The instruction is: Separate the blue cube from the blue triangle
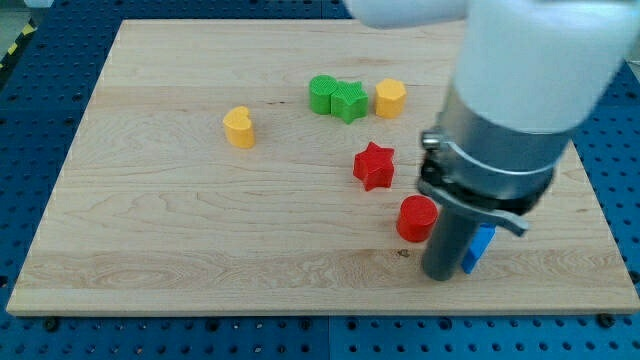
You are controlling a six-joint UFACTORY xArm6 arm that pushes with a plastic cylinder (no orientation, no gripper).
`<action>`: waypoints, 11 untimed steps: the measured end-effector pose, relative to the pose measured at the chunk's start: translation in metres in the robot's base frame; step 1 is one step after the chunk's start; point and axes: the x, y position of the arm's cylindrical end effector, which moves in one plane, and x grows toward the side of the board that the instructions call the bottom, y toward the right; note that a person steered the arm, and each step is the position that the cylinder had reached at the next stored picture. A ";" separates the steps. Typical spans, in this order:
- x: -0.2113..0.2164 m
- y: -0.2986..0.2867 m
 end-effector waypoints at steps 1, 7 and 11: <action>0.000 0.029; -0.031 0.013; -0.041 0.043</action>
